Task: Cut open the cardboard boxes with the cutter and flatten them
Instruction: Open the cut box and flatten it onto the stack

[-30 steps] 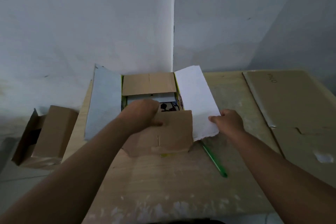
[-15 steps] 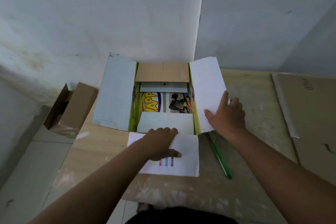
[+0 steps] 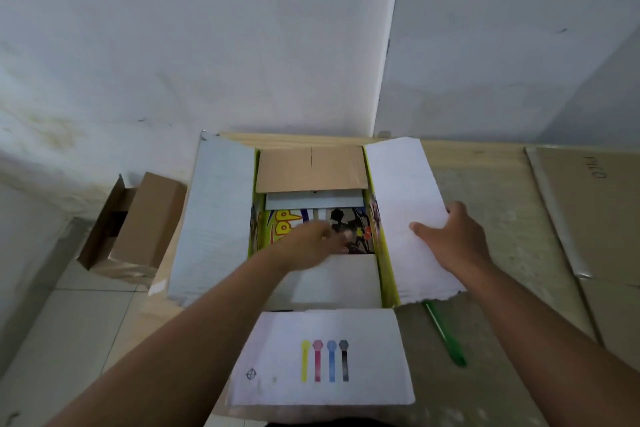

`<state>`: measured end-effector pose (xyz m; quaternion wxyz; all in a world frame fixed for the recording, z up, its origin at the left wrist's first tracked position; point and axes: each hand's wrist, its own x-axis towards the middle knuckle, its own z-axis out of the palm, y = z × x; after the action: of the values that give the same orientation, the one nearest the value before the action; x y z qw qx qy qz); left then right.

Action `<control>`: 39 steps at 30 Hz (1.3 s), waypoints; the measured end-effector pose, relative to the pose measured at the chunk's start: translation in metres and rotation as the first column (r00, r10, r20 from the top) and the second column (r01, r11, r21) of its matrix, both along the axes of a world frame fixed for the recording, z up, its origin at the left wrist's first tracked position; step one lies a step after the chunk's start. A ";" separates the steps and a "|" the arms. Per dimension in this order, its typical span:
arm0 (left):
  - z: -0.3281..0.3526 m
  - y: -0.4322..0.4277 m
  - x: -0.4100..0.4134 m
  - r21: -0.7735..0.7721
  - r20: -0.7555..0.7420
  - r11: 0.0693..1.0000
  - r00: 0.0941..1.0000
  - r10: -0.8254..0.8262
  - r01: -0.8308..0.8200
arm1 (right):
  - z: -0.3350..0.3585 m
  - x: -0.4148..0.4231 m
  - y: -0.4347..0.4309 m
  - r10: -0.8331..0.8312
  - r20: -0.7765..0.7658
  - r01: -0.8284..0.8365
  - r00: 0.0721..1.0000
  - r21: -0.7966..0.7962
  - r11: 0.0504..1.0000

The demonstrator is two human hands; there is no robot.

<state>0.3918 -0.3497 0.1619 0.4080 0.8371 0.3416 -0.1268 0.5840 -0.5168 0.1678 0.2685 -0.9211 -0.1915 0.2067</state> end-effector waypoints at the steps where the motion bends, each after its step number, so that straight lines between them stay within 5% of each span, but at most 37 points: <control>1: 0.002 0.012 0.005 -0.001 0.037 0.994 0.994 0.107 -0.107 | 0.003 0.002 0.000 -0.002 0.003 0.002 1.000 0.043 0.999; 7: 0.012 0.047 0.039 -0.181 0.247 0.876 0.842 0.480 -0.446 | 0.022 0.005 0.006 0.066 0.002 -0.066 0.998 0.118 0.991; 12: 0.026 0.084 0.069 0.136 0.449 0.906 0.840 0.304 -0.401 | 0.038 0.003 0.018 0.130 0.001 -0.130 0.992 0.045 0.991; 15: 0.026 0.120 0.086 0.430 0.361 0.872 0.930 0.071 -0.234 | 0.044 -0.005 0.022 0.199 0.118 -0.196 0.973 -0.034 0.980; 18: 0.014 0.153 0.096 0.525 0.032 0.851 0.998 -0.051 0.027 | 0.045 -0.014 0.025 0.230 0.252 -0.210 0.940 -0.104 0.972; 22: -0.012 0.172 0.104 0.391 -0.150 0.899 0.978 -0.149 0.196 | 0.044 -0.019 0.029 0.196 0.158 -0.189 0.968 -0.056 0.980; 28: -0.036 0.171 0.106 0.348 0.009 0.935 0.997 -0.075 0.067 | 0.044 -0.015 0.033 0.057 -0.137 -0.029 0.989 0.194 0.980; 32: -0.026 0.180 0.105 0.198 0.014 0.979 0.998 -0.053 0.049 | 0.051 -0.019 0.038 -0.001 -0.485 0.151 0.875 0.272 0.950; 35: -0.015 0.162 0.095 0.159 0.037 0.986 0.998 -0.058 0.052 | 0.059 -0.023 0.042 -0.029 -0.510 0.222 0.860 0.321 0.921; 39: 0.025 0.101 0.074 -0.119 0.308 0.992 0.948 0.085 -0.050 | 0.088 -0.036 0.055 -0.027 -0.493 0.260 0.870 0.411 0.873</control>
<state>0.4655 -0.2484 0.1868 0.5062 0.8108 0.2939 0.0026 0.5477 -0.4615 0.2556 0.5347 -0.7629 -0.0929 0.3514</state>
